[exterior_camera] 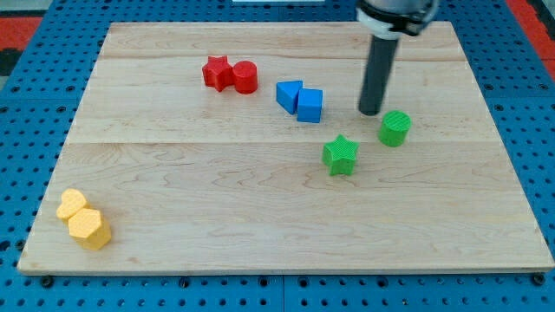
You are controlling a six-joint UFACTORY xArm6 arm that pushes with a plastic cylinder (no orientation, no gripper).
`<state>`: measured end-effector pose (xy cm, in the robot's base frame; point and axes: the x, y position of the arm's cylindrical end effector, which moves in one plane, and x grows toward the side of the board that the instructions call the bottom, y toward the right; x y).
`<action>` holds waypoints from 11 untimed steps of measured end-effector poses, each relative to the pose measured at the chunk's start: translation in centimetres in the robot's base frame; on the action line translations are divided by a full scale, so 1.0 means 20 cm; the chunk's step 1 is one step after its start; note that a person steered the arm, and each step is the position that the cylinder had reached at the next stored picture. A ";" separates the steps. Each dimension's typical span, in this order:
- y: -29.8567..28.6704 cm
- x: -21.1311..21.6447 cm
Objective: Slide the green star towards the top left side of the green circle
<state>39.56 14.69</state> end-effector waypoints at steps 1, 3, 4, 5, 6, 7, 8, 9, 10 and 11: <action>0.05 0.32; 0.00 0.49; -0.17 0.37; -0.04 0.26; -0.22 0.26; -0.48 0.30; -0.75 0.30; -0.88 0.39; -0.64 0.48; -0.29 0.48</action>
<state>49.19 8.97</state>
